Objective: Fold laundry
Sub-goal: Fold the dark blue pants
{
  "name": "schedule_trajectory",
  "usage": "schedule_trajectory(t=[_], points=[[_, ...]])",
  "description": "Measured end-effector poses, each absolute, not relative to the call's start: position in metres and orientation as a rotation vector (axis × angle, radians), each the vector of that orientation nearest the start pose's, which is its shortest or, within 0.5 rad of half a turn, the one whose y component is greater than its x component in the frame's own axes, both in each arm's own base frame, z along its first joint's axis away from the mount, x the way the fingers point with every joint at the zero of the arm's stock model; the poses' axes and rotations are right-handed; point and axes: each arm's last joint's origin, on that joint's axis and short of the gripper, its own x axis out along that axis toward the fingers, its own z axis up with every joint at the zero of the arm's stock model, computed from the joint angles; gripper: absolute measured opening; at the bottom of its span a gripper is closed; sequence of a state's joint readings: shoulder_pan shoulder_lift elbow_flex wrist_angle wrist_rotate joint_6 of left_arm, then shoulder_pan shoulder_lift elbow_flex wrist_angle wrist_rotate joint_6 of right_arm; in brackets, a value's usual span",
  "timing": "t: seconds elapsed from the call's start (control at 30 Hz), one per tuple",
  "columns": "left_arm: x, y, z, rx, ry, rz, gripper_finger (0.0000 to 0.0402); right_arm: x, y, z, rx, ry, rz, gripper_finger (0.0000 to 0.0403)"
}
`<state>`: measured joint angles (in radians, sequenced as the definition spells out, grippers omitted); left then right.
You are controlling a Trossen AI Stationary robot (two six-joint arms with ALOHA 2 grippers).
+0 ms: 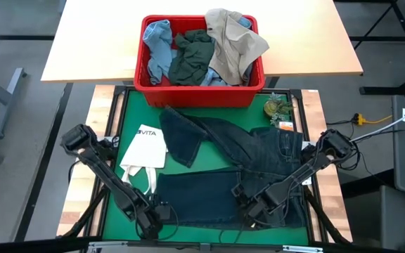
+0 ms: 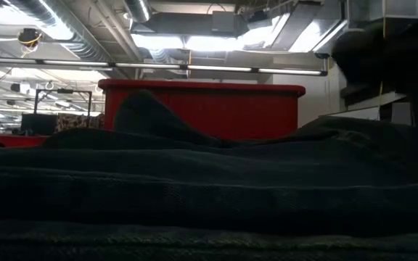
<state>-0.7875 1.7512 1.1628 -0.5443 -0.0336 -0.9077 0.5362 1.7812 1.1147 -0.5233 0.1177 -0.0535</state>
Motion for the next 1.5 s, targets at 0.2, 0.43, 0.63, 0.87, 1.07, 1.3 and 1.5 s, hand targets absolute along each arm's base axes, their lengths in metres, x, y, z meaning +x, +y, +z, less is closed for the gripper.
schedule_trajectory(t=[0.2, 0.43, 0.63, 0.87, 1.07, 1.3, 1.5], points=[[0.25, -0.224, 0.223, -0.387, 1.103, -0.103, 0.0013, 0.302, 0.173, 0.207, -0.577, 1.159, 0.381, 0.016], [0.271, -0.19, 0.239, -0.268, 0.878, 0.074, 0.0016, 0.307, 0.17, 0.248, -0.793, 1.156, 0.291, 0.016], [0.294, -0.153, 0.239, -0.214, 0.883, 0.116, 0.0038, 0.305, 0.167, 0.265, -0.898, 1.177, 0.261, 0.016], [0.315, -0.101, 0.237, -0.141, 0.911, 0.175, 0.012, 0.302, 0.164, 0.264, -0.962, 1.214, 0.277, 0.016], [0.328, -0.062, 0.221, -0.016, 0.988, 0.258, 0.0161, 0.3, 0.163, 0.263, -0.974, 1.238, 0.279, 0.016], [0.34, -0.046, 0.192, -0.047, 1.095, 0.242, 0.0164, 0.299, 0.163, 0.263, -0.977, 1.243, 0.28, 0.016], [0.345, -0.049, 0.171, -0.059, 1.175, 0.204, 0.0164, 0.299, 0.163, 0.263, -0.977, 1.243, 0.28, 0.016]])
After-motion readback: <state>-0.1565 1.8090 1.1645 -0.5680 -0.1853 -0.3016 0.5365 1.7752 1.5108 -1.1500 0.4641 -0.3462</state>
